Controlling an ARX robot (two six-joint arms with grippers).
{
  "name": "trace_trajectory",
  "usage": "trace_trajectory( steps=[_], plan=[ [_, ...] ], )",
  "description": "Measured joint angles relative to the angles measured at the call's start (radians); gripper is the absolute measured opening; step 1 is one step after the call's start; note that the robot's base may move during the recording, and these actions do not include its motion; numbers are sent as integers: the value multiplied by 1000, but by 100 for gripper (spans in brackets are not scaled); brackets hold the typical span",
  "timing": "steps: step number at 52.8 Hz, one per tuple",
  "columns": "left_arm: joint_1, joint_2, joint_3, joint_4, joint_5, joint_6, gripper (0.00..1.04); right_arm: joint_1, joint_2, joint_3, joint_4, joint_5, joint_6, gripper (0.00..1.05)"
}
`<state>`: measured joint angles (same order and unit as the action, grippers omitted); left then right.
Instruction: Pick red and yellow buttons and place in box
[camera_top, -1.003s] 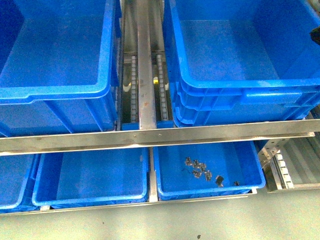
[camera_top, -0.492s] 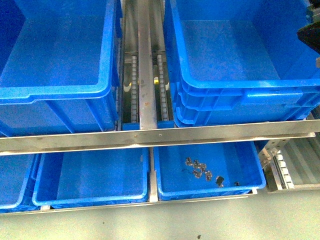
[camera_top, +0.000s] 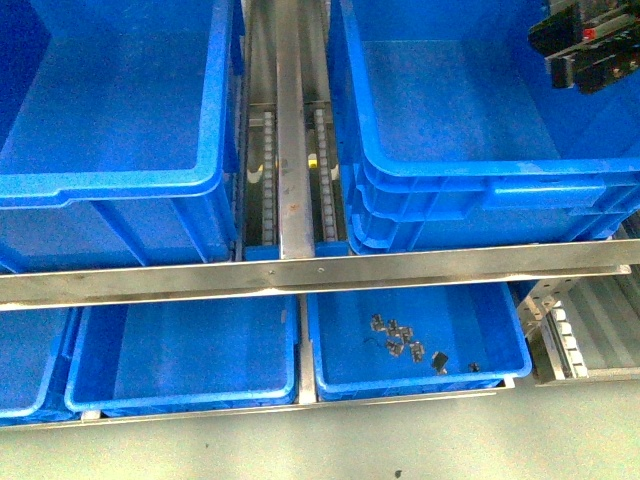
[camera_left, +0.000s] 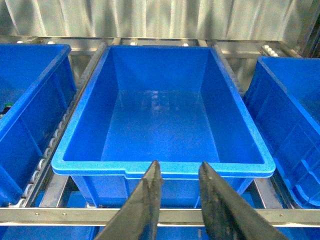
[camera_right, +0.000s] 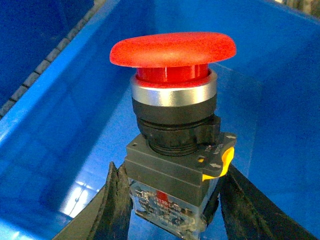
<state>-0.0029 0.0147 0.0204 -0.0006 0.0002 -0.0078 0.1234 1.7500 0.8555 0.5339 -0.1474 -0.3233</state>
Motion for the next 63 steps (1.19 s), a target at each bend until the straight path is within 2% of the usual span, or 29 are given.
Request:
trace_trajectory(
  steps=[11,17,20,27,44,52,63],
  plan=[
    [0,0,0,0,0,0,70,-12,208,237,-90,3,20,41],
    [0,0,0,0,0,0,93,-19,375,453,-189,24,25,41],
    [0,0,0,0,0,1,99,-20,453,555,-239,34,29,41],
    [0,0,0,0,0,1,97,-20,663,864,-402,72,74,41],
    [0,0,0,0,0,1,97,-19,974,1408,-706,135,145,41],
    [0,0,0,0,0,1,97,-16,1043,1533,-814,124,146,42],
    [0,0,0,0,0,1,97,-11,1084,1588,-815,144,148,73]
  ],
)
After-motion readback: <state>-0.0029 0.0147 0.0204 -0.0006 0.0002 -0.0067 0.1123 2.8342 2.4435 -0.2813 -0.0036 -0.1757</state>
